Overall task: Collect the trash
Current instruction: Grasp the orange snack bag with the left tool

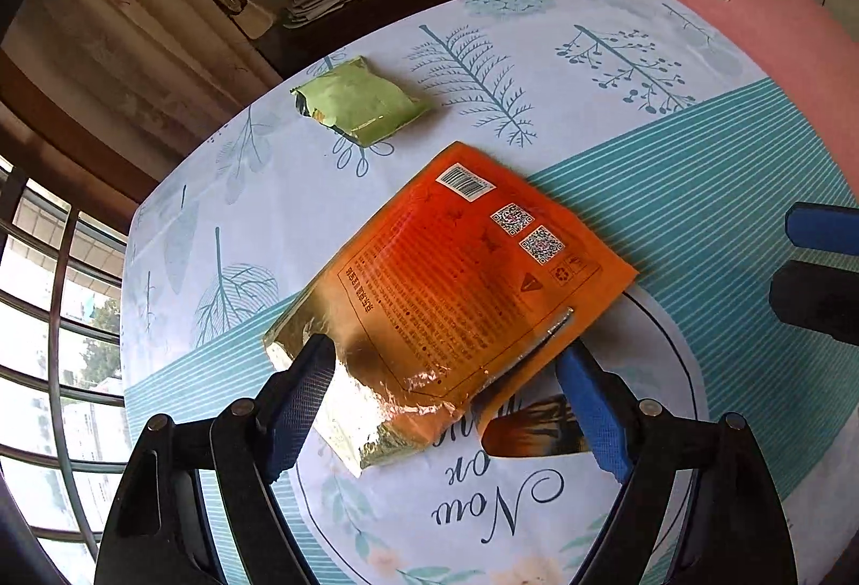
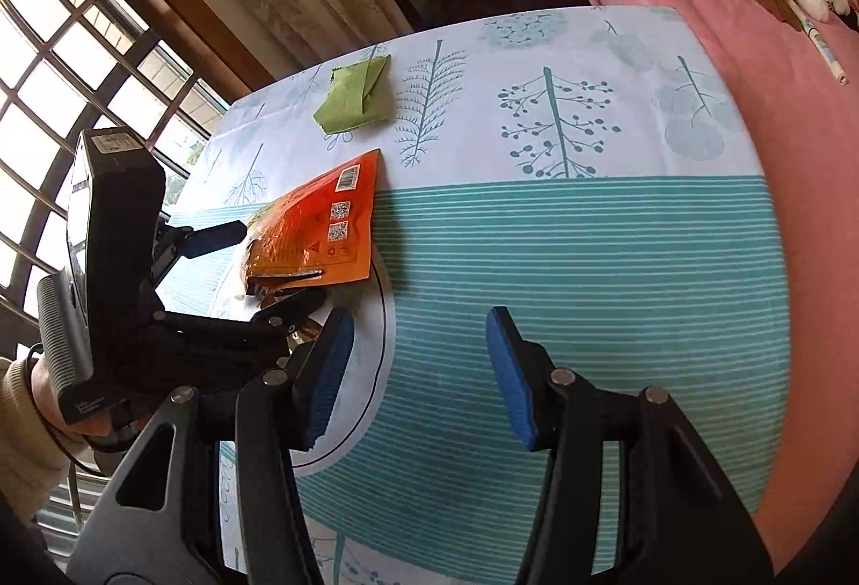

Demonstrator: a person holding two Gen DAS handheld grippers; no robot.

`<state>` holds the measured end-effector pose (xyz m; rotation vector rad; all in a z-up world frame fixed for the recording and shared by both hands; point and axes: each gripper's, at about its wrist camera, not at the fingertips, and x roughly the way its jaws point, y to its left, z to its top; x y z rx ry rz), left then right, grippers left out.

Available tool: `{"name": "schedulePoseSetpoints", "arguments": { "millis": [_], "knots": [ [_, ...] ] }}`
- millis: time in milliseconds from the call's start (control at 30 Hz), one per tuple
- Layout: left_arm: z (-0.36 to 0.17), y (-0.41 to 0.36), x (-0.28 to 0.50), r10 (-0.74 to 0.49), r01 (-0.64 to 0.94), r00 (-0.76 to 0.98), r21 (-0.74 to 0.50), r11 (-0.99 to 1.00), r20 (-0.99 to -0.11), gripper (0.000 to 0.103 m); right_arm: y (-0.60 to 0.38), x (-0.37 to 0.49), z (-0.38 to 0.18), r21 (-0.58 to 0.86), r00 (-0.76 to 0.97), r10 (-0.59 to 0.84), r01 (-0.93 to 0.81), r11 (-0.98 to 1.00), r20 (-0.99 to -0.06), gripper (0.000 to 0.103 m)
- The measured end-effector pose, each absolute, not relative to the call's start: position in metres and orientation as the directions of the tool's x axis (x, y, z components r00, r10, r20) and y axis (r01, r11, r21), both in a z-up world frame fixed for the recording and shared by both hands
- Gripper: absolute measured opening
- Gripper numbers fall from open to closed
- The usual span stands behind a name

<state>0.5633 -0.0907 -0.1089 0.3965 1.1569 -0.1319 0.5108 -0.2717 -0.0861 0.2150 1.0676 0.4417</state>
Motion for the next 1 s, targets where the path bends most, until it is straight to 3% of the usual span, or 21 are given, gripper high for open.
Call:
{"name": "schedulePoseSetpoints", "arguments": {
  "millis": [167,333,433,500,767,1000],
  "knots": [
    [-0.117,-0.086,0.581,0.075,0.297,0.402,0.207,0.932,-0.913,0.086,-0.262,0.521,-0.095,0.387,0.383,0.472,-0.281,0.878,-0.794,0.048],
    [-0.121,-0.058,0.596,-0.033,0.216,0.349,0.046,0.975,-0.936,0.082,-0.254,0.532,-0.099,0.393,0.372,0.488,-0.306,0.867,-0.79,0.048],
    [-0.12,-0.051,0.599,-0.038,0.194,0.363,0.036,0.98,-0.931,0.069,-0.249,0.536,-0.098,0.392,0.367,0.496,-0.323,0.861,-0.787,0.048],
    [-0.118,-0.05,0.597,-0.036,0.185,0.372,0.036,0.982,-0.928,0.05,-0.244,0.54,-0.098,0.388,0.364,0.498,-0.337,0.858,-0.787,0.048],
    [-0.105,-0.039,0.587,-0.036,0.104,0.382,0.004,0.995,-0.924,0.012,-0.215,0.563,-0.085,0.381,0.366,0.518,-0.385,0.841,-0.773,0.048],
    [-0.092,0.004,0.564,-0.015,-0.081,0.388,-0.051,0.995,-0.922,0.005,-0.186,0.611,-0.071,0.373,0.405,0.508,-0.369,0.851,-0.76,0.054]
  ]
}}
